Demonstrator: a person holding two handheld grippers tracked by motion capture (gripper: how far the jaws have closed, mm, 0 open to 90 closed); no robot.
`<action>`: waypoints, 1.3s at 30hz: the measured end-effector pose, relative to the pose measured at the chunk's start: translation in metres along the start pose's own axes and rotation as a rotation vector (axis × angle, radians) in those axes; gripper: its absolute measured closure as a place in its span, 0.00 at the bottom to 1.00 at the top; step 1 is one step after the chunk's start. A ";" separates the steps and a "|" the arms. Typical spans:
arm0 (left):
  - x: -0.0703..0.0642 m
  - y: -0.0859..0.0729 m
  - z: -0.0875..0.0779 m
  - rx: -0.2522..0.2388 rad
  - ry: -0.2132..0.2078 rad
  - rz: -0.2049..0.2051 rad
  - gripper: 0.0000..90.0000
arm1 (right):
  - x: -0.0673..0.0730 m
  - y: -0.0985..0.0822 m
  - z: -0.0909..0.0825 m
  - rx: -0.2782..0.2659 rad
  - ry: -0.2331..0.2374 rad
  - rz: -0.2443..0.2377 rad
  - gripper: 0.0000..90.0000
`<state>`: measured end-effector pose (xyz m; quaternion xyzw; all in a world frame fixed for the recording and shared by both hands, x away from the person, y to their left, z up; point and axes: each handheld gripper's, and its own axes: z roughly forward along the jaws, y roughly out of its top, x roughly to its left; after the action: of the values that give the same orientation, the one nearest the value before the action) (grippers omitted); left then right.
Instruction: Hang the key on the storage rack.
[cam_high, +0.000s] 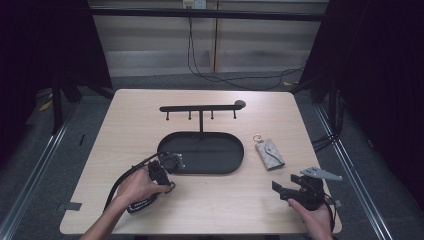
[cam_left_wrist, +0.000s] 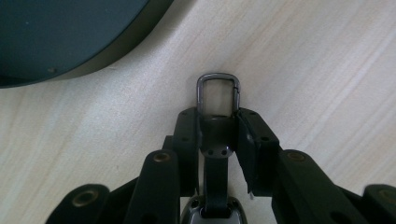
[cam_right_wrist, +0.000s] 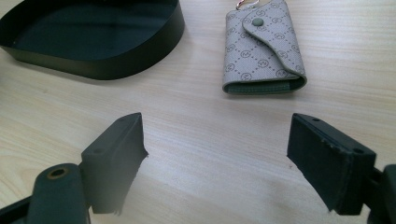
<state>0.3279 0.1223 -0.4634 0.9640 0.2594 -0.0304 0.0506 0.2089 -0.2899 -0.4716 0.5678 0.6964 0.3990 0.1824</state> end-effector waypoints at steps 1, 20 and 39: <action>0.001 -0.001 0.000 -0.001 -0.010 -0.005 0.78 | 0.000 0.000 0.000 -0.003 0.002 -0.001 0.21; 0.007 -0.008 -0.013 -0.049 -0.025 -0.053 0.78 | 0.002 0.000 0.000 -0.011 0.012 -0.024 0.17; 0.018 -0.023 -0.046 -0.111 -0.039 -0.082 0.78 | 0.001 0.000 -0.001 -0.009 0.018 -0.016 0.16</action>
<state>0.3334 0.1559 -0.4212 0.9475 0.2987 -0.0366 0.1079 0.2083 -0.2893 -0.4707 0.5580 0.7006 0.4059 0.1819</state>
